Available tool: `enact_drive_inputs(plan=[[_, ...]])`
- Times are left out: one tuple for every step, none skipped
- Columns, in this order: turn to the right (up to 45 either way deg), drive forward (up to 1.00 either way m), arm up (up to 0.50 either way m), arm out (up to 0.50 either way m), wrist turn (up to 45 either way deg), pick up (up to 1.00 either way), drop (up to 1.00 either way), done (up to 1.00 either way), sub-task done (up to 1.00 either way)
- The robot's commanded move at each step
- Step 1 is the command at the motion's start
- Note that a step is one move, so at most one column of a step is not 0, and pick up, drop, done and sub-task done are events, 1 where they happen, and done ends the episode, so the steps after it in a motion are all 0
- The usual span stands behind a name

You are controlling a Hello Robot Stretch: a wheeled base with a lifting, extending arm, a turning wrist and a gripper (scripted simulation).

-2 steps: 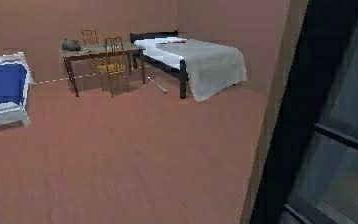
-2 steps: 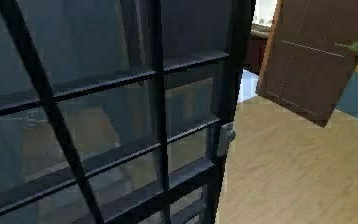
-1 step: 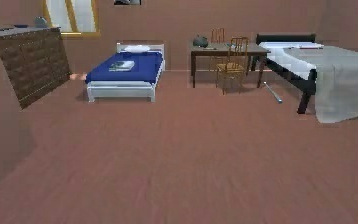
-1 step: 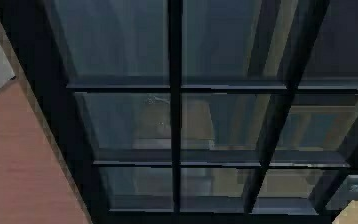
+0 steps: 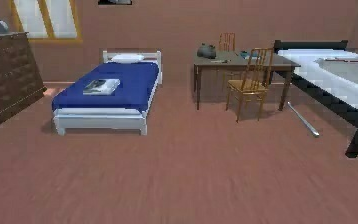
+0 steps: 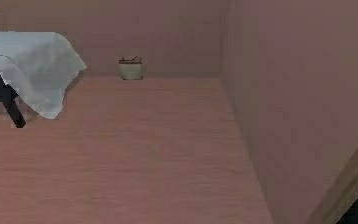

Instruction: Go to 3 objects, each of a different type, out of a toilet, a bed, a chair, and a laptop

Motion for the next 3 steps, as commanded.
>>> enact_drive_inputs(plan=[[0.0, 1.0, 0.0, 0.0, 0.0, 0.0, 0.0, 0.0, 0.0], [0.0, 0.45, 0.0, 0.0, 0.0, 0.0, 0.0, 0.0, 0.0], [-27.0, 0.0, 0.0, 0.0, 0.0, 0.0, 0.0, 0.0, 0.0]])
